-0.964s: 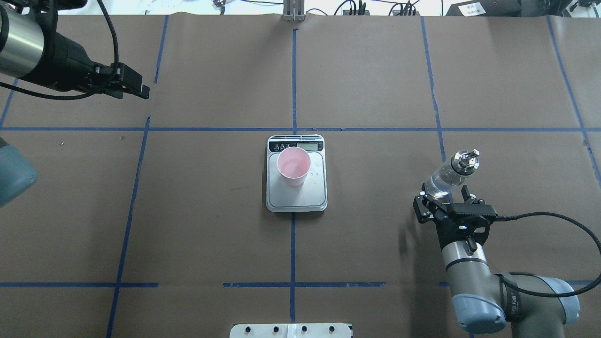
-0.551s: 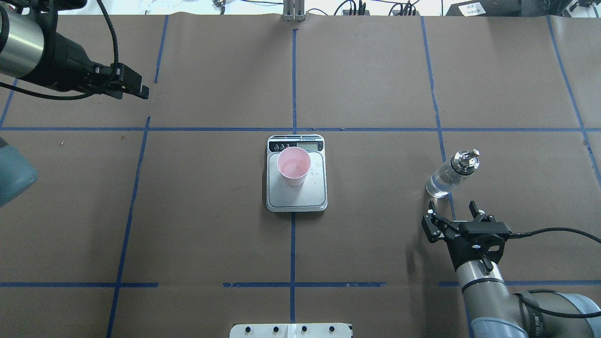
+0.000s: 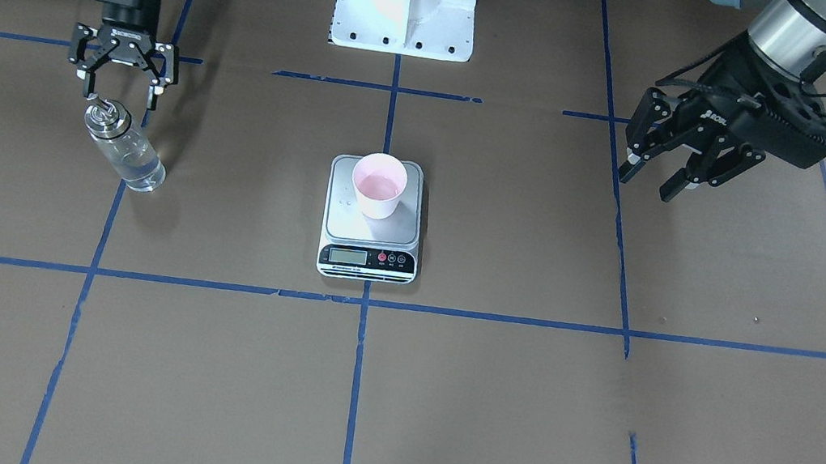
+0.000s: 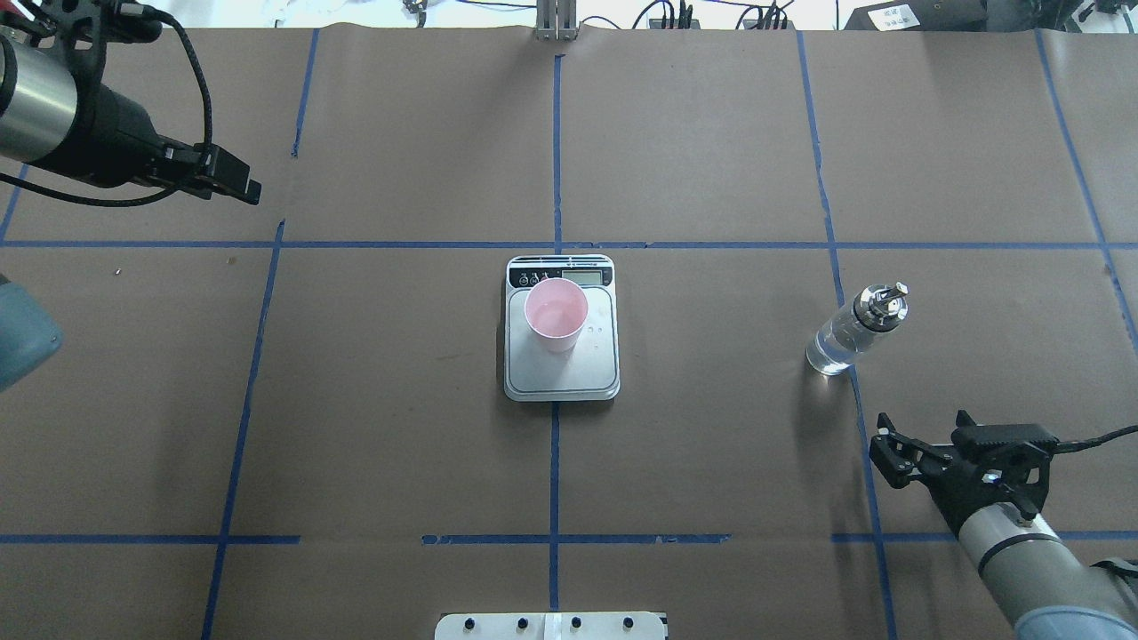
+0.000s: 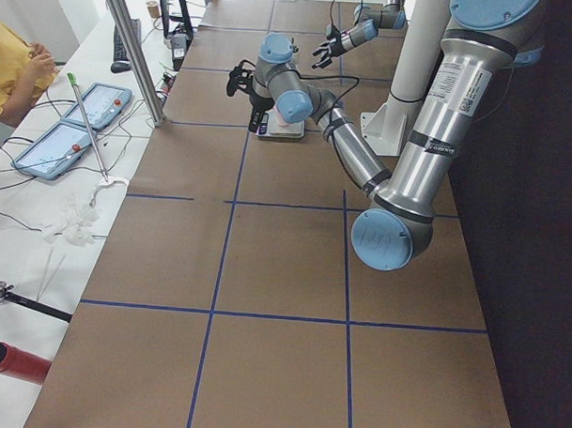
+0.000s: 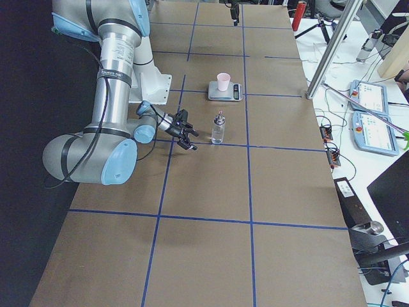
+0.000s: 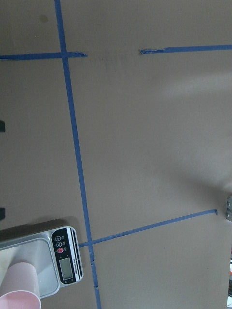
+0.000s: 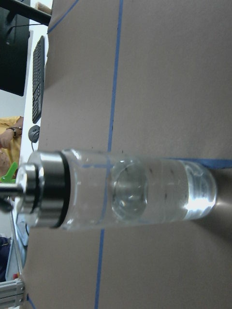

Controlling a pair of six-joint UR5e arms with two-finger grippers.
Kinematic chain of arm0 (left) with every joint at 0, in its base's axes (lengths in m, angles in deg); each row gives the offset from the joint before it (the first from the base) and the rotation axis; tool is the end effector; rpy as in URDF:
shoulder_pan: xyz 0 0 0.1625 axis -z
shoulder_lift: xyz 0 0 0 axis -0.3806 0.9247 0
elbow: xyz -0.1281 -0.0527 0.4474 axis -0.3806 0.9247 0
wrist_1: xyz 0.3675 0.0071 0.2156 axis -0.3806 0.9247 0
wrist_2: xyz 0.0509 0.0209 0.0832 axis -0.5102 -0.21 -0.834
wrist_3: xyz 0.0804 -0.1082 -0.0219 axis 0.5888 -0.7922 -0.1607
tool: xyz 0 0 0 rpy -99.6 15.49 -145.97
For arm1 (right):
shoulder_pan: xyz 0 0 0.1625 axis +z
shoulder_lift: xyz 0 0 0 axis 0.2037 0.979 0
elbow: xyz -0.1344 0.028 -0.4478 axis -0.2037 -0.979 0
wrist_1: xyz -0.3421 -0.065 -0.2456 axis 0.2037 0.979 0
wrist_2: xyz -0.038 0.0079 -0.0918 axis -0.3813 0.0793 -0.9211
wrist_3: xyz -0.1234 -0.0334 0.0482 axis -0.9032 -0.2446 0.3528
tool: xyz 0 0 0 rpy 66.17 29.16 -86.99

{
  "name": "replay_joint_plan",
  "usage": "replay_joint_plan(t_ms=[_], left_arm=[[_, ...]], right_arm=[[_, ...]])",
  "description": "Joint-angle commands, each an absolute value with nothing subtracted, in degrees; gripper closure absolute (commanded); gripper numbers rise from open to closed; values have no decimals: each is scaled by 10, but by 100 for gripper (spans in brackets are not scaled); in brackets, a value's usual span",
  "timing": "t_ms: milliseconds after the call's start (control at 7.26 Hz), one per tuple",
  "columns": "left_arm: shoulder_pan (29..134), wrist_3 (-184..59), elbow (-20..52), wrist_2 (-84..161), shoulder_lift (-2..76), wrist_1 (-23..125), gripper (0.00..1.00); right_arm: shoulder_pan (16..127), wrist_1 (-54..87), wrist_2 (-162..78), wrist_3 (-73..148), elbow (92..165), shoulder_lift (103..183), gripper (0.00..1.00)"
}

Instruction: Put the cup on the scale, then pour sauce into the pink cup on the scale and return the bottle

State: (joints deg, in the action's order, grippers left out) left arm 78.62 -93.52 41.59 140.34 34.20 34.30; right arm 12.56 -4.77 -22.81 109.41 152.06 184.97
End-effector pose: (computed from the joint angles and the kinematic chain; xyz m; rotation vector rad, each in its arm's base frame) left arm 0.2745 -0.5153 0.3187 0.3540 0.9914 0.0868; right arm -0.3597 -0.2397 0.5740 0.8163 -0.6202 0.2675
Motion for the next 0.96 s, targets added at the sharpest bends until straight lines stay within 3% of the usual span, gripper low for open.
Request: replay_joint_plan(t_ms=[0,276,689,827], left_arm=[[797,-871,386,1402,332,343,39],[819,-805,346,1404,332,342,39],[884,-696,311,1406,299,342,39],[911,-643,289,1423,293,342,39]], right_arm=[[149,-185,-160,992,1508,1911,0],[252,-223,-23,903,1493,1914,0],[505,-221,263,723,1475,1874,0],[610,-214,383,687,1430,1836,0]])
